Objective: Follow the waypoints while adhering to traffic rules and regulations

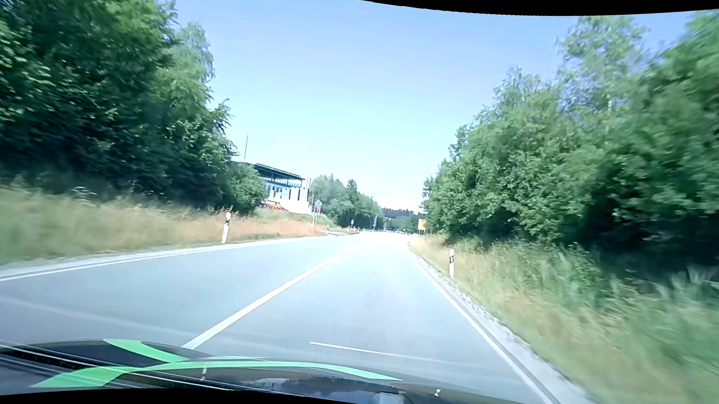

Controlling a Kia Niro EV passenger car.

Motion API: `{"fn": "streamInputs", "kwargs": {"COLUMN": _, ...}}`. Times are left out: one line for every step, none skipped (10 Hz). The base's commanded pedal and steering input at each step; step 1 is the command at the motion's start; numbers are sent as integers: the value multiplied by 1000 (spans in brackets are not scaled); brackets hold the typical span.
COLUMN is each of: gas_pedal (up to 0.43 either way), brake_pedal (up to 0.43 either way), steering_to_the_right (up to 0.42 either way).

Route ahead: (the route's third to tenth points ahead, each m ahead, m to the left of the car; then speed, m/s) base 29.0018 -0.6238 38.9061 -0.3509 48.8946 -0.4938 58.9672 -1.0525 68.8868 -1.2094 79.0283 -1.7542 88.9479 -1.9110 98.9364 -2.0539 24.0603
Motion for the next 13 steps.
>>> {"fn": "streamInputs", "kwargs": {"gas_pedal": 248, "brake_pedal": 0, "steering_to_the_right": 4}}
{"fn": "streamInputs", "kwargs": {"gas_pedal": 260, "brake_pedal": 0, "steering_to_the_right": 4}}
{"fn": "streamInputs", "kwargs": {"gas_pedal": 268, "brake_pedal": 0, "steering_to_the_right": 4}}
{"fn": "streamInputs", "kwargs": {"gas_pedal": 268, "brake_pedal": 0, "steering_to_the_right": 4}}
{"fn": "streamInputs", "kwargs": {"gas_pedal": 268, "brake_pedal": 0, "steering_to_the_right": 4}}
{"fn": "streamInputs", "kwargs": {"gas_pedal": 260, "brake_pedal": 0, "steering_to_the_right": 4}}
{"fn": "streamInputs", "kwargs": {"gas_pedal": 248, "brake_pedal": 0, "steering_to_the_right": 3}}
{"fn": "streamInputs", "kwargs": {"gas_pedal": 228, "brake_pedal": 0, "steering_to_the_right": 3}}
{"fn": "streamInputs", "kwargs": {"gas_pedal": 228, "brake_pedal": 0, "steering_to_the_right": 2}}
{"fn": "streamInputs", "kwargs": {"gas_pedal": 228, "brake_pedal": 0, "steering_to_the_right": 0}}
{"fn": "streamInputs", "kwargs": {"gas_pedal": 240, "brake_pedal": 0, "steering_to_the_right": -1}}
{"fn": "streamInputs", "kwargs": {"gas_pedal": 260, "brake_pedal": 0, "steering_to_the_right": 0}}
{"fn": "streamInputs", "kwargs": {"gas_pedal": 268, "brake_pedal": 0, "steering_to_the_right": 0}}
